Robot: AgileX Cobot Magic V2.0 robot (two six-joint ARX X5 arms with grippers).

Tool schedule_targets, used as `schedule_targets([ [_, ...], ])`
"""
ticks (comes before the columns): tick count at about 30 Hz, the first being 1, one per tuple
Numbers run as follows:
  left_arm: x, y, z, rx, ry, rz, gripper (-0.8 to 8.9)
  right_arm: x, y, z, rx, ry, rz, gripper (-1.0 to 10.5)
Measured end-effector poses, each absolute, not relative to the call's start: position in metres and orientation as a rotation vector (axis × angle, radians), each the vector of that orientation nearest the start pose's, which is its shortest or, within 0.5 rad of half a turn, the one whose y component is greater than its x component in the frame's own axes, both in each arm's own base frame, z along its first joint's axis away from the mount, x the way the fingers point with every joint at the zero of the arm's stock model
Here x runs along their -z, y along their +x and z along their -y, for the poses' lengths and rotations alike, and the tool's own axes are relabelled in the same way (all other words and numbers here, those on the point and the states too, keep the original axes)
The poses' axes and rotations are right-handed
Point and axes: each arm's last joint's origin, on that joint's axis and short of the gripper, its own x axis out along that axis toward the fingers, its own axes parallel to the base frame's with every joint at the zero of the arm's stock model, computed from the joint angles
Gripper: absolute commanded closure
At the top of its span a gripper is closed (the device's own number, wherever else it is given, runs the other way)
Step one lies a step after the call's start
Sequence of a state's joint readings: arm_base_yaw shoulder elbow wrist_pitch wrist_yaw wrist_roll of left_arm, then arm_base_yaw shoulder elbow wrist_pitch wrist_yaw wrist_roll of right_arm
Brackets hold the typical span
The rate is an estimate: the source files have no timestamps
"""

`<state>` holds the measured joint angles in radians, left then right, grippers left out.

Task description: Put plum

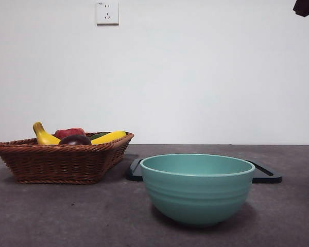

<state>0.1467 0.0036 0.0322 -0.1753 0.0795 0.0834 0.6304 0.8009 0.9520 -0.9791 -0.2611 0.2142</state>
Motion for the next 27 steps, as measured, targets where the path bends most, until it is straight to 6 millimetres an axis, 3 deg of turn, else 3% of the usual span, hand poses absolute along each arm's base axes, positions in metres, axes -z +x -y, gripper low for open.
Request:
schedule_targets([
  [10,-0.157,0.094,-0.012,-0.061,0.067,-0.148,8.04,-0.32,0.104,-0.082,-0.736,-0.005,-0.882,9.4],
  [15,-0.157,0.094,-0.012,-0.061,0.067,-0.148,8.04,-0.335,0.115,-0.065,-0.648,-0.026,-0.577,9.4],
  [18,-0.157,0.094,-0.012,-0.061,0.067,-0.148,8.04,-0.333,0.12,-0.046,-0.521,-0.004,-0.418,9.4],
  [22,-0.157,0.094,-0.012,-0.061,0.067,-0.148,8.04,-0.295,0.113,-0.007,-0.21,0.021,-0.228,9.4],
  [27,-0.157,0.094,-0.012,-0.061,0.067,-0.148,8.04,-0.245,0.1,0.005,-0.082,0.008,-0.083,9.4],
])
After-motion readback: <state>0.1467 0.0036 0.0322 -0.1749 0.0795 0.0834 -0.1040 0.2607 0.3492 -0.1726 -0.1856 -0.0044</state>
